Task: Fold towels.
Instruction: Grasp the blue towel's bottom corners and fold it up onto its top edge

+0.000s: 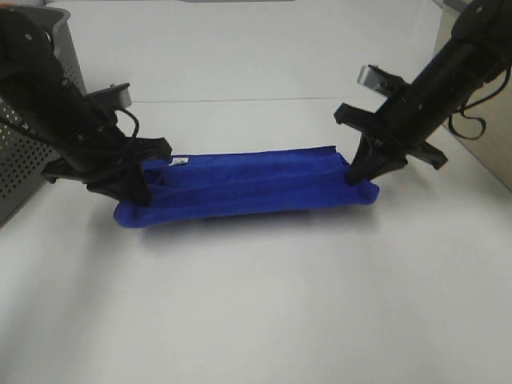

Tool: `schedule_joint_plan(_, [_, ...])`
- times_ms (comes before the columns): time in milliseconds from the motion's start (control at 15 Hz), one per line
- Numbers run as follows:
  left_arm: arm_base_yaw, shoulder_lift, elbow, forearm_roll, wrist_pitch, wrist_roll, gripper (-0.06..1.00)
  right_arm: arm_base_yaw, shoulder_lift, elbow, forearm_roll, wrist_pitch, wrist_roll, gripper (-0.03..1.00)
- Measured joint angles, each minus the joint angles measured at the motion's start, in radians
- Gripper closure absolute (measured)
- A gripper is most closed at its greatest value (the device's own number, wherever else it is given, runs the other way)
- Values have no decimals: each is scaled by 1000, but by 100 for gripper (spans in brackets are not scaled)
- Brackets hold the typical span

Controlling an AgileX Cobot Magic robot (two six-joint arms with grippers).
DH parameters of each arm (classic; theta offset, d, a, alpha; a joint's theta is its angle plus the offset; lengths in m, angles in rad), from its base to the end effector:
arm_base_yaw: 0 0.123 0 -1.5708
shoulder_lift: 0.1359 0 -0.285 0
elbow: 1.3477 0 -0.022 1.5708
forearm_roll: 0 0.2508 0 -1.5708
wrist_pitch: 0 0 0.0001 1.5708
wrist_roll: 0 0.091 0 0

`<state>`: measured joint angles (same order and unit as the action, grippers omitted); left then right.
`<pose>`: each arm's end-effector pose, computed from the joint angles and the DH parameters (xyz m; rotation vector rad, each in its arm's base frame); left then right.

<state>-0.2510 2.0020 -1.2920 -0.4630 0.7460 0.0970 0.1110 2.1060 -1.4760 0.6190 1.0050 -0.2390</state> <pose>0.3725 -0.1240 0.1511 0.0537 2.9233 -0.5338 0.4052 0.0900 0.1567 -0.0246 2.9821 0.7959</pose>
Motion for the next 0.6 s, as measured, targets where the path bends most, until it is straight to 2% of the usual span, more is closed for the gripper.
schedule_joint_plan(333, [55, 136, -240, 19, -47, -43, 91, 0, 197, -383, -27, 70, 38, 97])
schedule_joint_plan(467, [58, 198, -310, 21, -50, -35, 91, 0, 278, -475, -34, 79, 50, 97])
schedule_joint_plan(600, [58, 268, -355, 23, -50, -31, 91, 0, 337, -504, -38, 66, 60, 97])
